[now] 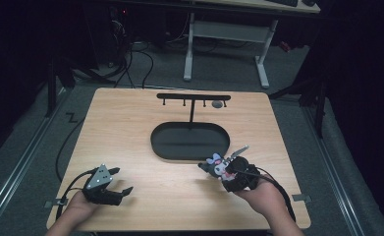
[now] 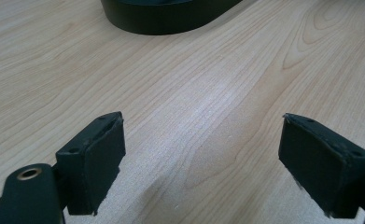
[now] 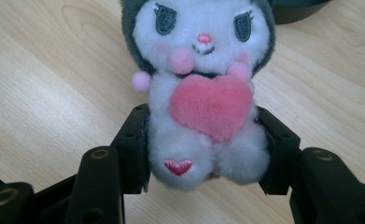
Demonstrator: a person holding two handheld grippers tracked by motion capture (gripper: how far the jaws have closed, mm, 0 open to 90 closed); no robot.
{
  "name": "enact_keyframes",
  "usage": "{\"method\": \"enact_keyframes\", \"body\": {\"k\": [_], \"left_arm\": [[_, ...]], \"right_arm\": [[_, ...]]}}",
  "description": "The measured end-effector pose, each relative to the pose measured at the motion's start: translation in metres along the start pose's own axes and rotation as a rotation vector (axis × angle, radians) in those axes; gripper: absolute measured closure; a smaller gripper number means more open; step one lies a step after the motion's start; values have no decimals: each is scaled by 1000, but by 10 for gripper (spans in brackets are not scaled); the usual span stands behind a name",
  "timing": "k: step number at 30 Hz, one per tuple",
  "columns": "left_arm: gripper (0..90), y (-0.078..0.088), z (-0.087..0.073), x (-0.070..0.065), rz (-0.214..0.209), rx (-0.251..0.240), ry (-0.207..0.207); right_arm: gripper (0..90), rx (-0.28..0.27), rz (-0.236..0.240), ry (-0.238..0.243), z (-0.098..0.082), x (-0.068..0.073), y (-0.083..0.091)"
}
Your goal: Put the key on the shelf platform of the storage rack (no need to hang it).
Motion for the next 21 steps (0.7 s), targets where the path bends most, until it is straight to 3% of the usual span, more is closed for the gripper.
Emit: {"method": "enact_keyframes", "body": {"k": [21], "left_arm": [[155,0,0,0,-1,0,0]], "right_arm": [[471,-36,-43,-44,12,-20,17]]}}
Point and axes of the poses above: each handheld gripper's, and its own axes: y roughly backward along the jaws, z roughly out of its top, x roughly to its left, the point moved 9 cm from there along -y, roughly forward along the jaws, and after that the axes turned 3 degrees about y, right-handed, at the moved point
